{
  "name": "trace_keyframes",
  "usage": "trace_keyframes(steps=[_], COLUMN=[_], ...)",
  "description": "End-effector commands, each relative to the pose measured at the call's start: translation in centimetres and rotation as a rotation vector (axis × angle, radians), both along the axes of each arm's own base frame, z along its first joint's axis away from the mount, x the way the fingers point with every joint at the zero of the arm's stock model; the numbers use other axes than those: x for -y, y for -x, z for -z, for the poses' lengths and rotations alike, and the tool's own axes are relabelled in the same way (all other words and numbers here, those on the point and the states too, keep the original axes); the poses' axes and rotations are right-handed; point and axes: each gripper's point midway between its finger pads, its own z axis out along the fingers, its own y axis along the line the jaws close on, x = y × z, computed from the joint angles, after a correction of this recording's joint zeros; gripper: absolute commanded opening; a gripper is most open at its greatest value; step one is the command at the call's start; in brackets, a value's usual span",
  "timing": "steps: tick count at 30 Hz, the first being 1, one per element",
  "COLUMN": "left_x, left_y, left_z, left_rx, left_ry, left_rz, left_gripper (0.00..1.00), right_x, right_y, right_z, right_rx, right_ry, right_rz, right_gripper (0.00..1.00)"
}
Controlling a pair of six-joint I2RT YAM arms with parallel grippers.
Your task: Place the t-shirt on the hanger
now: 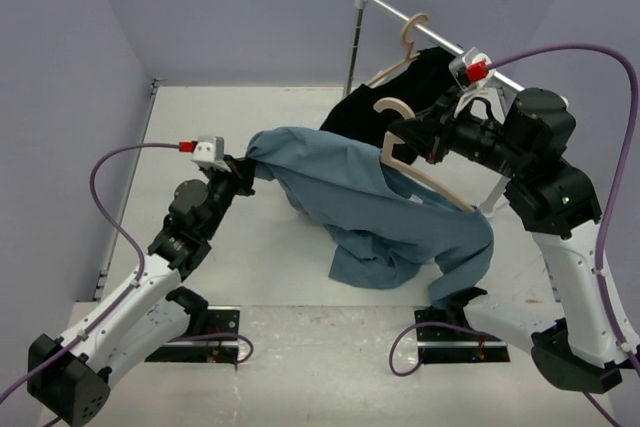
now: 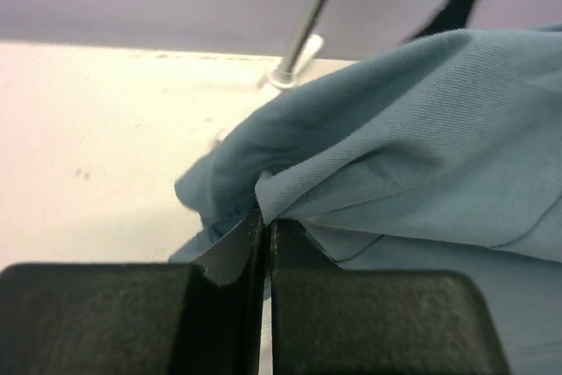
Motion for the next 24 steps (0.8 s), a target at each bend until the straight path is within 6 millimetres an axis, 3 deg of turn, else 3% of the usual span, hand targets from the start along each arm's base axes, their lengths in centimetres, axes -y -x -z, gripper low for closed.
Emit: trace_keyframes(steps=[1, 4, 10, 12, 19, 24], left_x=[-6.6, -8.4, -8.8, -9.9, -9.8, -11.9], left_y=[-1.5, -1.6, -2.0, -2.3, -3.4, -3.5], left_z=[-0.3, 1.1, 2.2, 2.9, 3.5, 2.8], left_rx=[-0.072, -0.121, -0.168, -0.195, -0.219, -0.216], left_ry=[0.173, 0.240, 0.290, 0.303, 0.338, 0.359], left_rz=[-0.315, -0.370, -0.399, -0.445, -0.388, -0.451], left_gripper=[0.00, 0.00, 0.00, 0.00, 0.00, 0.00], right_x=[2.2, 2.6, 2.6, 2.4, 0.9, 2.1], right_y=[-2.2, -2.5, -1.4, -1.4, 0.7, 0.2], right_z=[-0.2, -0.4, -1.4, -0.7, 1.4, 2.8], right_rx=[0.028, 0.048, 0.109, 0.108, 0.113, 0.103], right_ry=[0.001, -0.011, -0.049, -0.046, -0.002, 0.001], right_rz=[0.176, 0.207, 0.177, 0.168, 0.013, 0.096], right_gripper=[0.00, 0.00, 0.00, 0.00, 0.00, 0.00])
